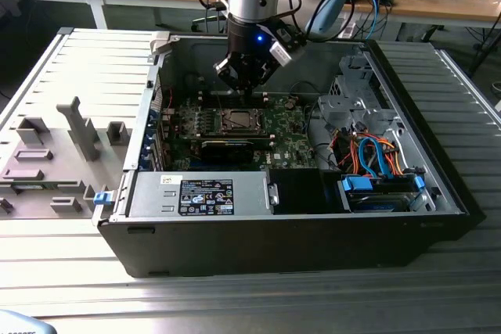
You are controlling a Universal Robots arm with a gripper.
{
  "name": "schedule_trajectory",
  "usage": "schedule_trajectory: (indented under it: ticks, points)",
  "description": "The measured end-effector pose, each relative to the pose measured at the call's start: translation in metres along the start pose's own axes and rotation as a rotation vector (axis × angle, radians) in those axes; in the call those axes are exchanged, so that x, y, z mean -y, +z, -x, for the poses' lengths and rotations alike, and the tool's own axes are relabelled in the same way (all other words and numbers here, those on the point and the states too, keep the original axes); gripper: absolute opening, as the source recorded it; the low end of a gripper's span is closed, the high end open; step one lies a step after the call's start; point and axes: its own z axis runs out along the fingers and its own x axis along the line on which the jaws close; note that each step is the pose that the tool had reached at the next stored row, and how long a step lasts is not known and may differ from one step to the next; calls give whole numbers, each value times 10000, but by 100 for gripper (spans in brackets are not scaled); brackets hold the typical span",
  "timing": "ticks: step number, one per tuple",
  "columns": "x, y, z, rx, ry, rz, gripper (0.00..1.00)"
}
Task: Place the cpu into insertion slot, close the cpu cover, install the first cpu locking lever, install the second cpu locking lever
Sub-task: 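Install the first cpu locking lever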
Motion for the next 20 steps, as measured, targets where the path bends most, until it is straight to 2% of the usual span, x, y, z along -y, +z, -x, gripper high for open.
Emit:
schedule_trajectory:
  ticks: [5,10,20]
  points:
    - [0,0,0,2,-67,0,11]
    - [0,0,0,17,-420,0,11]
    - [0,0,0,23,-552,-1,11]
